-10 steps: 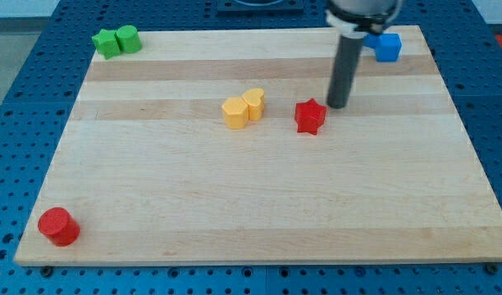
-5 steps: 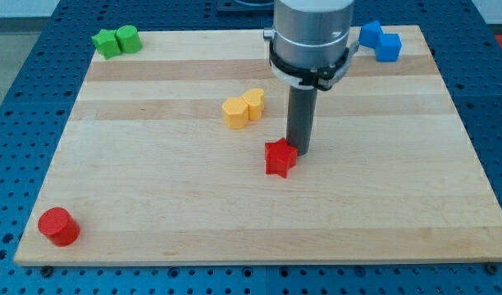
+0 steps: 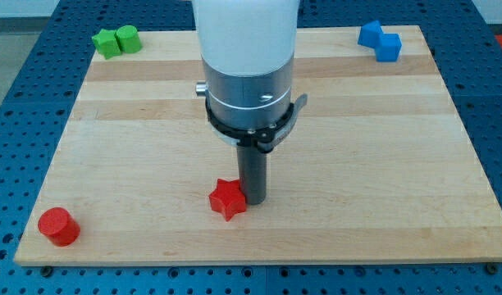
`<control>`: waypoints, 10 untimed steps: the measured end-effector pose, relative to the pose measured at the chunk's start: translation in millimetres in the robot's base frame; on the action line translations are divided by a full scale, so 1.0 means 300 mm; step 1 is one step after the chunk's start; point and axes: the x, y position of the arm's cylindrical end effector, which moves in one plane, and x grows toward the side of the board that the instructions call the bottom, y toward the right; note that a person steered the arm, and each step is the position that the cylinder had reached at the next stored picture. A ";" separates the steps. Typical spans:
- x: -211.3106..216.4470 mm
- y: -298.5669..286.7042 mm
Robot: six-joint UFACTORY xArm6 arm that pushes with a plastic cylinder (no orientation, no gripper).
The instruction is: Place the red star to the right side of red circle
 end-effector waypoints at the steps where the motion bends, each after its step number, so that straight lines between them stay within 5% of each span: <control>1: 0.004 -0.116; 3: 0.033 -0.355; 6: 0.083 -0.263; 10: 0.097 -0.543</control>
